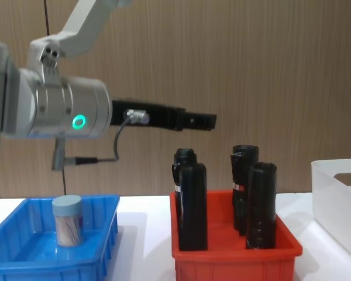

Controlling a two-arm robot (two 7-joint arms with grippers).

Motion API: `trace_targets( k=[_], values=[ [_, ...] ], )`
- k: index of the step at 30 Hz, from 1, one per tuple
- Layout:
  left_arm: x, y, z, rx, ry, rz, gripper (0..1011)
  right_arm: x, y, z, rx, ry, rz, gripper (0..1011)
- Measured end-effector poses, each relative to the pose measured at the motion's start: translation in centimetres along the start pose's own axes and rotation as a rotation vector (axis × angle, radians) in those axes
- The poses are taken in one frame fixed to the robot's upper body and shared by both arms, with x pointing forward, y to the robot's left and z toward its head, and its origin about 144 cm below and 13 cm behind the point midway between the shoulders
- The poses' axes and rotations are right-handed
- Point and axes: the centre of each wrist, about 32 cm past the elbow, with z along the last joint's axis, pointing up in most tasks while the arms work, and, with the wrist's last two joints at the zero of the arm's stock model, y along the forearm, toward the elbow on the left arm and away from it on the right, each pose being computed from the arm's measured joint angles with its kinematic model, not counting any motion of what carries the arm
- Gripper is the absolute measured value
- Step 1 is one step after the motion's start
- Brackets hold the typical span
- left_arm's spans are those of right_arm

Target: Pick the cotton swabs from the blue box and place them into the white box.

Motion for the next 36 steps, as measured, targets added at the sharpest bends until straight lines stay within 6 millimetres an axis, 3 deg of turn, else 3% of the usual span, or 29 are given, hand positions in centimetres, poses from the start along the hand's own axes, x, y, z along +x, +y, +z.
trace_targets(
  k=[24,36],
  values=[
    [-4.6,3.0,-6.4,-0.122,-0.115,0.242,1004,-4.9,-6.4,-1.2,0.138,-0.031,0.151,1001],
    [-5.9,4.0,-7.8,-0.162,-0.133,0.297,1004,-6.7,-9.1,-1.2,0.191,-0.023,0.210,1001]
  ],
)
